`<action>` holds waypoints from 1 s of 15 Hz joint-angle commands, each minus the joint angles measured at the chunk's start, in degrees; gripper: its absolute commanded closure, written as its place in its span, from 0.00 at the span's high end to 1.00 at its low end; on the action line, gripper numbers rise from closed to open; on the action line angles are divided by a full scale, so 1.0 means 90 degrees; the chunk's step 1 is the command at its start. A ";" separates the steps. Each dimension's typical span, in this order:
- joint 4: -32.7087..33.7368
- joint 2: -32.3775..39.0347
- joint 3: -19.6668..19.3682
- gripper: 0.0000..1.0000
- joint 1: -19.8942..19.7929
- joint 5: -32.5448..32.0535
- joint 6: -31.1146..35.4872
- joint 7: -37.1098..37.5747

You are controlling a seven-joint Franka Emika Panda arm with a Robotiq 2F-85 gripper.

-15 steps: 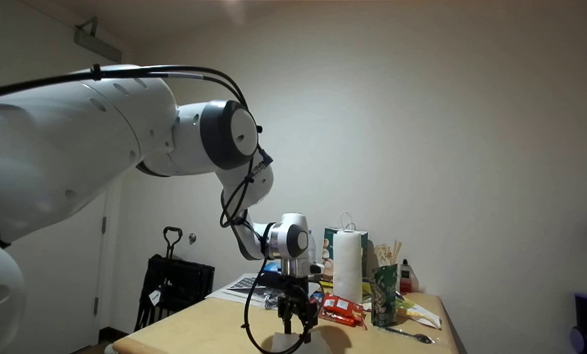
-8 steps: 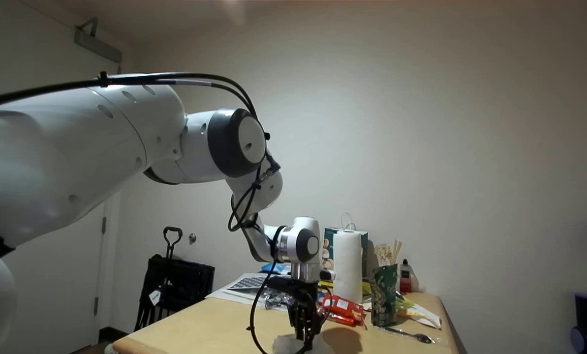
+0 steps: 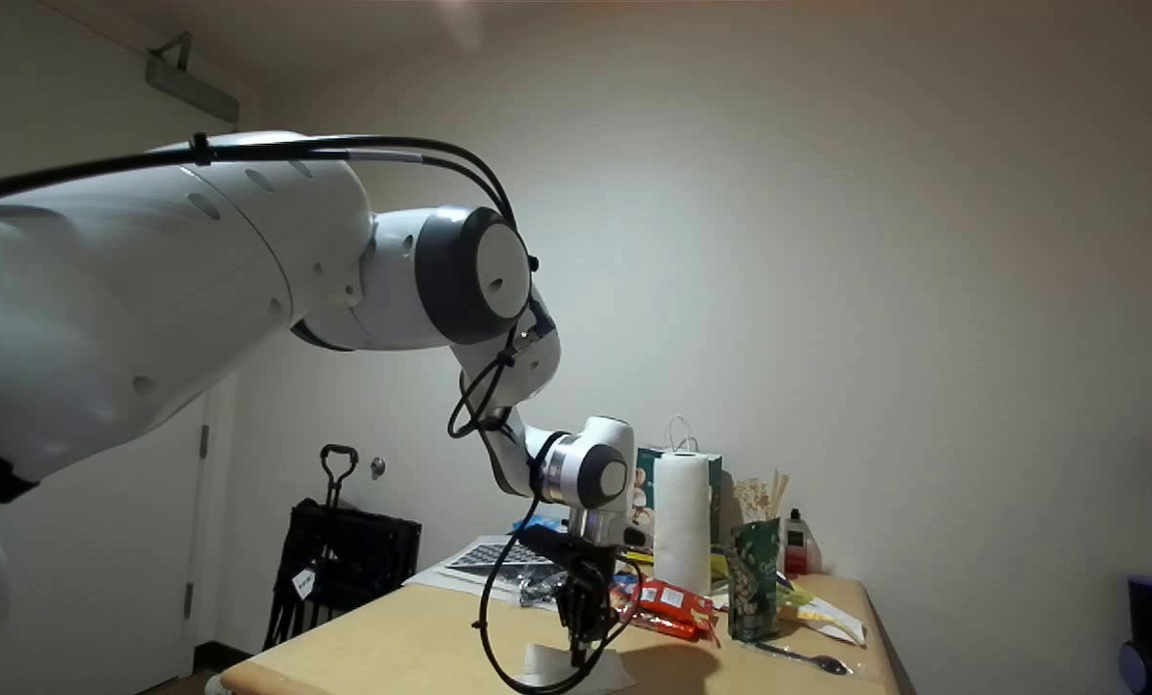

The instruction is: Wipe the table with the cloth

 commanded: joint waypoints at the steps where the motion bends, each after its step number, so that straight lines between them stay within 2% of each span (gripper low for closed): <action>1: 0.0018 -0.0016 -0.0043 0.01 0.0088 0.0079 -0.0020 -0.0045; 8: 0.0504 0.0464 -0.0071 0.00 0.0287 -0.0126 -0.0529 -0.0113; 15: 0.1838 0.1199 0.0006 0.00 0.0967 -0.0717 -0.1695 -0.0245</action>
